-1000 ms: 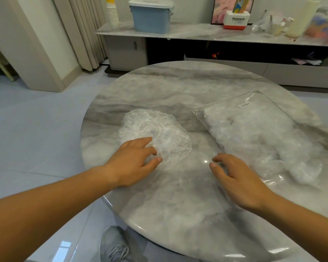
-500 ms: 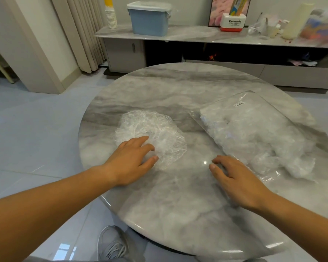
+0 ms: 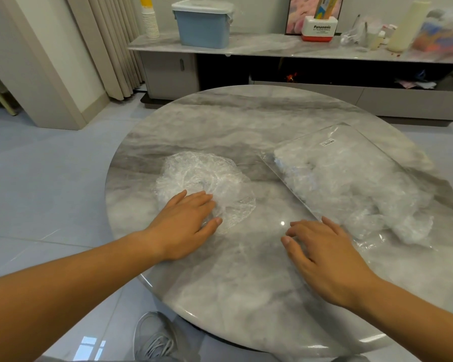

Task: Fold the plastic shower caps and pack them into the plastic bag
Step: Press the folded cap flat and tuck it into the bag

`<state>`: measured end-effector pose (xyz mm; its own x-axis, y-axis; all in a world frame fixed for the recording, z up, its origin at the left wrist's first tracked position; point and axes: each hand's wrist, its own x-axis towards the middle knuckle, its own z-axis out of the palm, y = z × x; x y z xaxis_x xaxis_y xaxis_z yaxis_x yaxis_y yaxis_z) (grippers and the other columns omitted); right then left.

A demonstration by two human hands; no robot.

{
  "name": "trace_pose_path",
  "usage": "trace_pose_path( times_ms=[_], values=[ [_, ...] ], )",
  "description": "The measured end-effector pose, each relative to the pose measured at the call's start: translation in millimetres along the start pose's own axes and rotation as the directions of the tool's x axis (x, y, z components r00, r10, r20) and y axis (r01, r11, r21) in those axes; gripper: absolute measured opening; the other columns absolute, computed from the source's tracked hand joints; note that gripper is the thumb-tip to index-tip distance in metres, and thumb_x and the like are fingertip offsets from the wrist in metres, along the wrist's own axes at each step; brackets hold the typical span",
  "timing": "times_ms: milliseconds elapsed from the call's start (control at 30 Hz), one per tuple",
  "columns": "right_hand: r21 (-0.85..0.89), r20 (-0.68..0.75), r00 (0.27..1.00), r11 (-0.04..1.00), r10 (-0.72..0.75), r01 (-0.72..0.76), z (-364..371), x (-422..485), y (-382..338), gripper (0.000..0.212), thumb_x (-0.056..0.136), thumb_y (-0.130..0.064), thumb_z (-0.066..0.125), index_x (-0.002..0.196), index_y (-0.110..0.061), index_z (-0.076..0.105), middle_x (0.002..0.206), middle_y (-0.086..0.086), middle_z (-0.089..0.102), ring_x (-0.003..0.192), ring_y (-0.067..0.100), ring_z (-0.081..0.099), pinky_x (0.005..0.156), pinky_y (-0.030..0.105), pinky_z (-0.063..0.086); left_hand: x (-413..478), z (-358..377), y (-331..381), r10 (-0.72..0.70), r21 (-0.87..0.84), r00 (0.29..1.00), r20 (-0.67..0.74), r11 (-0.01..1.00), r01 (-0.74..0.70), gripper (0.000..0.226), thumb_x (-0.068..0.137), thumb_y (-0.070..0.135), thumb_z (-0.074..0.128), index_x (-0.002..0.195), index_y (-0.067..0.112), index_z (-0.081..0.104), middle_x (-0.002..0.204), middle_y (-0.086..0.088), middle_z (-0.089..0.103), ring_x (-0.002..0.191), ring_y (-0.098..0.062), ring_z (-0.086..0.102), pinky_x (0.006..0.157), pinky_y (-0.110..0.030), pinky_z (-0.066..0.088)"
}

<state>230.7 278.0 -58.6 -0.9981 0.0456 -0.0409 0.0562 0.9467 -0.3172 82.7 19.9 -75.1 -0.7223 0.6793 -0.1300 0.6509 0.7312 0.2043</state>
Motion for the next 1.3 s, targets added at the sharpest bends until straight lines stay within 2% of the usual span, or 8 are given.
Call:
trace_pose_path(
  times_ms=[167, 300, 433, 667, 833, 1033, 1200, 1300],
  values=[
    [0.094, 0.066, 0.996, 0.994, -0.055, 0.049, 8.0, 1.9, -1.2, 0.065, 0.094, -0.070, 0.011, 0.119, -0.034, 0.059, 0.114, -0.026, 0.054, 0.127, 0.000, 0.047, 0.123, 0.035, 0.020, -0.6, -3.7, -1.6, -0.007, -0.071, 0.999, -0.047, 0.997, 0.003, 0.091, 0.085, 0.073, 0.004, 0.156, 0.024, 0.033, 0.164, 0.007, 0.029, 0.151, -0.008, 0.022, 0.126, -0.031, 0.005],
    [0.151, 0.017, 0.998, 0.986, -0.067, 0.063, 0.8, 5.6, -9.7, 0.070, 0.094, -0.071, 0.018, 0.132, -0.030, 0.059, 0.137, -0.018, 0.054, 0.129, 0.000, 0.043, 0.107, 0.016, 0.025, -4.8, -12.2, -2.0, 0.005, -0.129, 0.991, -0.134, 0.991, -0.022, 0.084, 0.089, 0.069, 0.011, 0.154, 0.023, 0.038, 0.159, 0.007, 0.039, 0.147, -0.009, 0.032, 0.121, -0.023, 0.009],
    [0.223, 0.028, 0.997, 0.972, -0.077, 0.069, -6.0, 6.3, -13.7, 0.067, 0.091, -0.072, 0.024, 0.133, -0.034, 0.059, 0.152, -0.018, 0.041, 0.140, -0.003, 0.031, 0.110, 0.016, 0.023, -12.6, -21.9, 0.5, 0.017, -0.151, 0.981, -0.192, 0.987, -0.047, 0.078, 0.091, 0.066, 0.017, 0.152, 0.025, 0.042, 0.157, 0.009, 0.042, 0.144, -0.007, 0.034, 0.116, -0.020, 0.015],
    [0.242, 0.072, 0.991, 0.966, -0.114, 0.094, -7.3, 6.0, -21.4, 0.070, 0.089, -0.079, 0.022, 0.134, -0.039, 0.057, 0.160, -0.022, 0.027, 0.147, 0.000, 0.024, 0.113, 0.020, 0.024, -19.1, -12.0, -2.1, 0.079, -0.001, 0.996, -0.034, 0.997, -0.079, 0.079, 0.090, 0.069, 0.013, 0.150, 0.027, 0.046, 0.162, 0.009, 0.032, 0.143, -0.012, 0.038, 0.119, -0.035, 0.029],
    [0.241, 0.117, 0.988, 0.968, -0.103, 0.072, -10.0, 3.5, -27.9, 0.069, 0.087, -0.071, 0.024, 0.138, -0.037, 0.055, 0.160, -0.021, 0.027, 0.145, -0.003, 0.022, 0.111, 0.015, 0.021, -17.9, -9.2, 4.0, 0.057, -0.039, 0.998, -0.009, 0.998, -0.057, 0.086, 0.087, 0.073, 0.009, 0.159, 0.028, 0.023, 0.165, 0.012, 0.021, 0.149, -0.007, 0.025, 0.126, -0.038, 0.010],
    [0.240, 0.112, 0.985, 0.966, -0.129, 0.099, -8.6, 5.8, -27.9, 0.051, 0.099, -0.058, 0.036, 0.141, -0.035, 0.052, 0.160, -0.021, 0.027, 0.145, -0.004, 0.022, 0.110, 0.013, 0.020, -19.5, -10.7, 4.1, 0.061, -0.069, 0.998, -0.013, 0.996, -0.062, 0.087, 0.087, 0.073, 0.009, 0.160, 0.027, 0.020, 0.165, 0.012, 0.019, 0.150, -0.004, 0.021, 0.126, -0.034, 0.007],
    [0.255, 0.025, 0.983, 0.952, -0.182, 0.170, -8.0, 17.5, -26.0, 0.057, 0.095, -0.066, 0.035, 0.140, -0.036, 0.053, 0.162, -0.020, 0.024, 0.144, -0.001, 0.028, 0.114, 0.022, 0.032, -23.3, -15.3, 6.9, 0.158, 0.005, 0.978, -0.140, 0.987, -0.159, 0.076, 0.096, 0.063, 0.020, 0.159, 0.021, 0.028, 0.163, 0.007, 0.030, 0.147, -0.008, 0.030, 0.126, -0.036, 0.014],
    [0.202, -0.003, 0.963, 0.943, -0.271, 0.266, -10.5, 29.7, -25.2, 0.062, 0.092, -0.069, 0.031, 0.143, -0.039, 0.052, 0.166, -0.020, 0.010, 0.151, 0.001, 0.012, 0.119, 0.026, 0.021, -28.4, -16.0, 8.5, 0.272, 0.079, 0.934, -0.233, 0.962, -0.261, 0.063, 0.101, 0.052, 0.034, 0.154, 0.018, 0.040, 0.157, 0.002, 0.043, 0.142, -0.012, 0.040, 0.122, -0.042, 0.026]
  ],
)
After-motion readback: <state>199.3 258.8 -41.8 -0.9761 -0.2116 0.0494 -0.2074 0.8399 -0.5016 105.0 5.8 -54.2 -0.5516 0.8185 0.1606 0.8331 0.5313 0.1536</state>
